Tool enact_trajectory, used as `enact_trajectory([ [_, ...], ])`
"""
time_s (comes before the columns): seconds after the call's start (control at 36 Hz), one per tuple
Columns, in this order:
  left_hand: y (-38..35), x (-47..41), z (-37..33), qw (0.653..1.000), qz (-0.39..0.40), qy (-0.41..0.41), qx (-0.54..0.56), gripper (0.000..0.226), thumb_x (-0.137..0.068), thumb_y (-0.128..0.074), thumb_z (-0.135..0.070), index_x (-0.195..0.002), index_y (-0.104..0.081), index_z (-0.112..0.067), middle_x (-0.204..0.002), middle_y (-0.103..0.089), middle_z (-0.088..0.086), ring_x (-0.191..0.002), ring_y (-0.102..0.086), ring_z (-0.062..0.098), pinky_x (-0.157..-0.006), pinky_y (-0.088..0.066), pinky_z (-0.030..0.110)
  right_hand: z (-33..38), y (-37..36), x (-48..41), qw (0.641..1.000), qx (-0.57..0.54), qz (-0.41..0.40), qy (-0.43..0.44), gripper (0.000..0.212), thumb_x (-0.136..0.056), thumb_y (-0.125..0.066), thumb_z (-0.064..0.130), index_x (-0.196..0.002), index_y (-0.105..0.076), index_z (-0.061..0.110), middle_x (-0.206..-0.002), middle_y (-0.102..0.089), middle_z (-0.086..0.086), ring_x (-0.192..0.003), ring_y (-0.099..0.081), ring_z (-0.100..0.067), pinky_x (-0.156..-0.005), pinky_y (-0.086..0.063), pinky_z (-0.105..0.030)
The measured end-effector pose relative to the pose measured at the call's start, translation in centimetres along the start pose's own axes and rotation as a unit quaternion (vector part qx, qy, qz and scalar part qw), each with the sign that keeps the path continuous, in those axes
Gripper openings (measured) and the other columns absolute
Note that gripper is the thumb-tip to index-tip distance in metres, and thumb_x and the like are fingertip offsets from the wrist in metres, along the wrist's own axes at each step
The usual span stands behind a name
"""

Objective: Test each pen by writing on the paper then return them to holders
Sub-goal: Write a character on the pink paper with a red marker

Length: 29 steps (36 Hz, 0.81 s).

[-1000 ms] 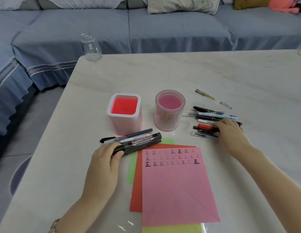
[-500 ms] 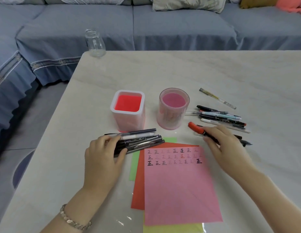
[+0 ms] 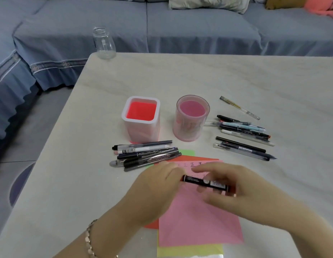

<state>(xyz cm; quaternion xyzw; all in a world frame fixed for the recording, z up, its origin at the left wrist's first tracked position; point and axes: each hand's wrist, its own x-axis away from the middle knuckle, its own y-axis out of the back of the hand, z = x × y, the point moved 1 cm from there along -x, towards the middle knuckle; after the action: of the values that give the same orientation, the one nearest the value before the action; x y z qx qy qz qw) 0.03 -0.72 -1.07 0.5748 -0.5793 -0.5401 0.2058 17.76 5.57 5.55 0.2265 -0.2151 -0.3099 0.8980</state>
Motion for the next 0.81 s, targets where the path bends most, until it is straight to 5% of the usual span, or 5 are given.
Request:
enact_trajectory([
  [0.17, 0.6, 0.4, -1.4, 0.982, 0.031, 0.102, 0.154, 0.03, -0.094, -0.035, -0.033, -0.099, -0.059, -0.016, -0.081, -0.06, -0.005, -0.071, -0.052, 0.011, -0.062, -0.04, 0.027, -0.1, -1.0, 0.2, 0.932, -0.358, -0.06, 0.024, 0.031, -0.052, -0.085, 0.039, -0.073, -0.07, 0.022, -0.052, -0.06, -0.006, -0.042, -0.049, -0.014, -0.041, -0.038, -0.018],
  [0.5, 0.6, 0.9, -1.8, 0.937, 0.082, 0.115, 0.32, 0.035, -0.087, -0.045, -0.04, -0.095, -0.067, -0.012, -0.058, -0.048, -0.026, -0.052, -0.043, -0.004, -0.053, -0.028, 0.007, -0.8, -6.3, -1.8, 0.89, -0.441, -0.11, -0.024, 0.034, -0.075, -0.057, 0.021, -0.045, -0.04, 0.022, -0.037, -0.032, 0.005, -0.03, -0.026, -0.003, -0.033, -0.022, -0.01],
  [0.61, 1.0, 1.1, -1.9, 0.855, 0.147, 0.162, 0.471, 0.021, -0.089, -0.052, -0.03, -0.097, -0.068, -0.021, -0.08, -0.065, -0.022, -0.076, -0.057, -0.007, -0.071, -0.042, 0.012, -1.1, -6.2, -1.6, 0.902, -0.427, -0.057, 0.017, 0.027, -0.068, -0.061, 0.032, -0.047, -0.045, 0.027, -0.038, -0.035, 0.01, -0.031, -0.027, -0.002, -0.034, -0.023, -0.011],
  [0.72, 1.8, 0.8, -2.2, 0.734, 0.234, 0.239, 0.59, 0.012, -0.084, -0.059, -0.031, -0.085, -0.07, -0.037, -0.044, -0.04, -0.018, -0.041, -0.035, -0.001, -0.045, -0.029, 0.011, -1.5, -6.2, -1.4, 0.914, -0.4, -0.039, 0.058, 0.027, -0.071, -0.059, 0.03, -0.048, -0.046, 0.029, -0.04, -0.039, 0.009, -0.032, -0.031, -0.004, -0.037, -0.025, -0.012],
  [0.81, 1.9, 1.1, -1.6, 0.8, 0.224, 0.24, 0.503, 0.008, -0.091, -0.056, -0.027, -0.088, -0.064, -0.029, -0.057, -0.055, -0.02, -0.057, -0.051, -0.005, -0.062, -0.039, 0.011, -1.7, -6.3, -1.9, 0.922, -0.373, -0.087, 0.056, 0.027, -0.073, -0.059, 0.033, -0.049, -0.047, 0.029, -0.038, -0.04, 0.007, -0.031, -0.034, -0.008, -0.036, -0.027, -0.015],
])
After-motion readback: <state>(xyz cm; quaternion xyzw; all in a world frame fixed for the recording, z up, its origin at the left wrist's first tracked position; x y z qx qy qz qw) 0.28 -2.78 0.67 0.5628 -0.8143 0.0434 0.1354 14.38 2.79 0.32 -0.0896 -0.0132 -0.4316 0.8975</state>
